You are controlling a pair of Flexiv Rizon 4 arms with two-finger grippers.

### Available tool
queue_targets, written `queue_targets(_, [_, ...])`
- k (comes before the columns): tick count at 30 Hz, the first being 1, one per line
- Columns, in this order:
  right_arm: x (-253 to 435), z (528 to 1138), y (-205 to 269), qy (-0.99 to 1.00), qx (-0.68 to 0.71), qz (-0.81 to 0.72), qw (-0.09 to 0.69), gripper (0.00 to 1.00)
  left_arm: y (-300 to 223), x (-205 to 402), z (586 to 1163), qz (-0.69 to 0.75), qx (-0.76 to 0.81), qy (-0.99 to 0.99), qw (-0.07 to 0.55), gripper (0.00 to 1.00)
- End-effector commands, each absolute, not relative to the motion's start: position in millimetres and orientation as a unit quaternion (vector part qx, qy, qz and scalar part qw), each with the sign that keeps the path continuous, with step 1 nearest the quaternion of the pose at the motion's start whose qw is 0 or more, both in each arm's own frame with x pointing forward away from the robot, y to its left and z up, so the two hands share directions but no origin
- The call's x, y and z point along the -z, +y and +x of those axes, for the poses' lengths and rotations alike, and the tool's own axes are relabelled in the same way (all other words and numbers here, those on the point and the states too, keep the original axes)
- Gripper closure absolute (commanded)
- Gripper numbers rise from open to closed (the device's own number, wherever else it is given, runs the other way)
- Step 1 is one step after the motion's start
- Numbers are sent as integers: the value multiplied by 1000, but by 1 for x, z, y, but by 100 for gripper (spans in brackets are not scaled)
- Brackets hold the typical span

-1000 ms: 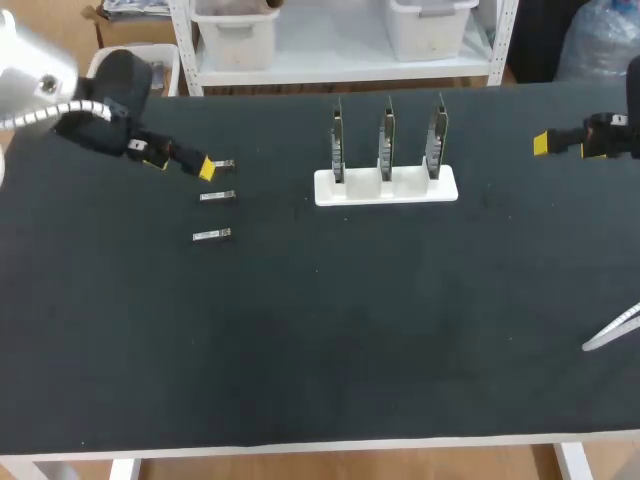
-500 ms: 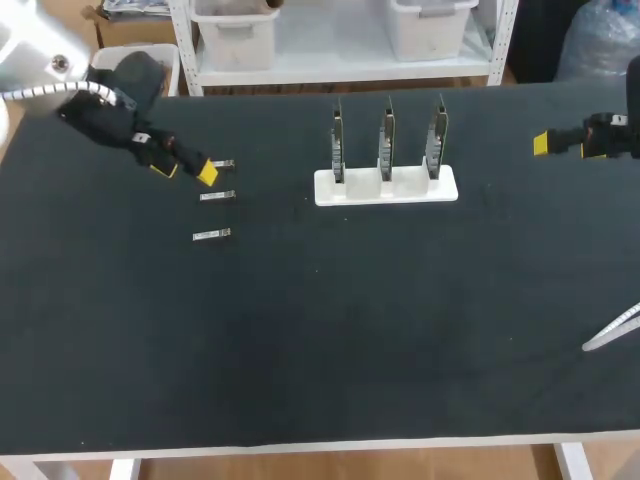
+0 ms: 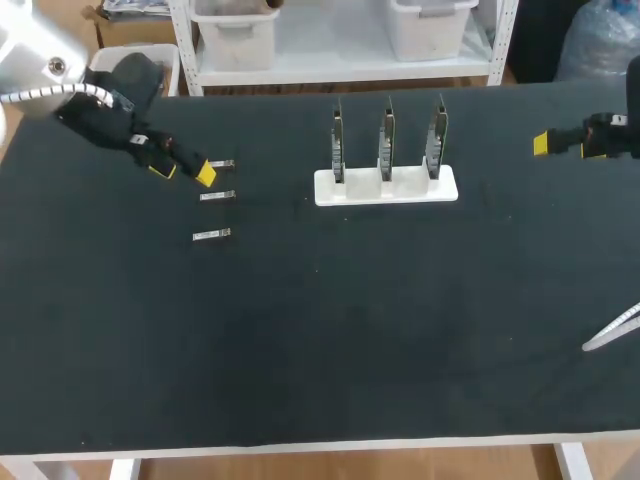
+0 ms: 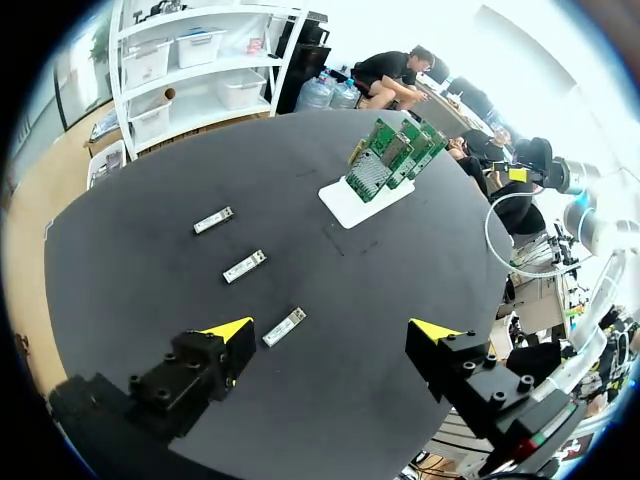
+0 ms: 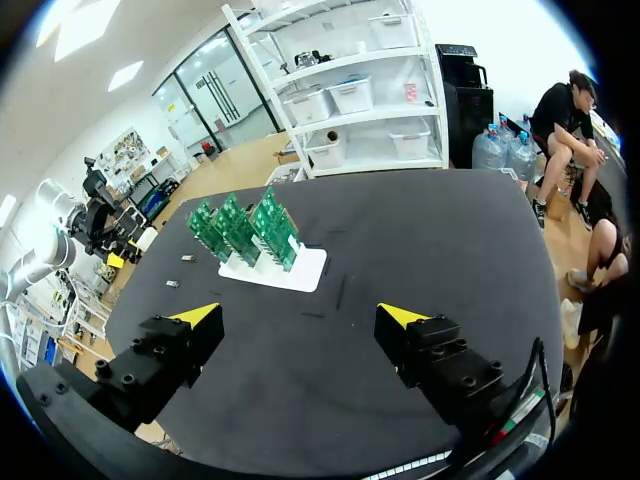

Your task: Pick up the optical module with the left hand, and insert it into the network port with the right hand.

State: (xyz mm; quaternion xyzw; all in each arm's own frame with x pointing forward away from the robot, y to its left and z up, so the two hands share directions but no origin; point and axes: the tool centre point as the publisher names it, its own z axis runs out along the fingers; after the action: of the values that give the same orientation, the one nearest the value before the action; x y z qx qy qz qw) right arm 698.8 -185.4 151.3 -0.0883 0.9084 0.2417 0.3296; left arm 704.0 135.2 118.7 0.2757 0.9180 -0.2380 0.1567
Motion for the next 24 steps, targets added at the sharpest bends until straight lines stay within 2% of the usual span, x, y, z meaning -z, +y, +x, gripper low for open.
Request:
queue_targets(1, [-151, 699, -185, 908, -242, -88, 330, 0, 136, -119, 704, 277, 238, 917, 157, 0])
queue_targets(6, [-151, 699, -185, 908, -242, -88, 330, 0, 113, -119, 704, 357, 216, 898, 139, 0])
queue_targets(14, [-151, 699, -185, 908, -242, -88, 330, 0, 101, -107, 705, 402, 211, 886, 95, 0])
queue_targets(24, [-151, 699, -185, 908, -242, -88, 330, 0, 124, -87, 682, 385, 213, 896, 52, 0])
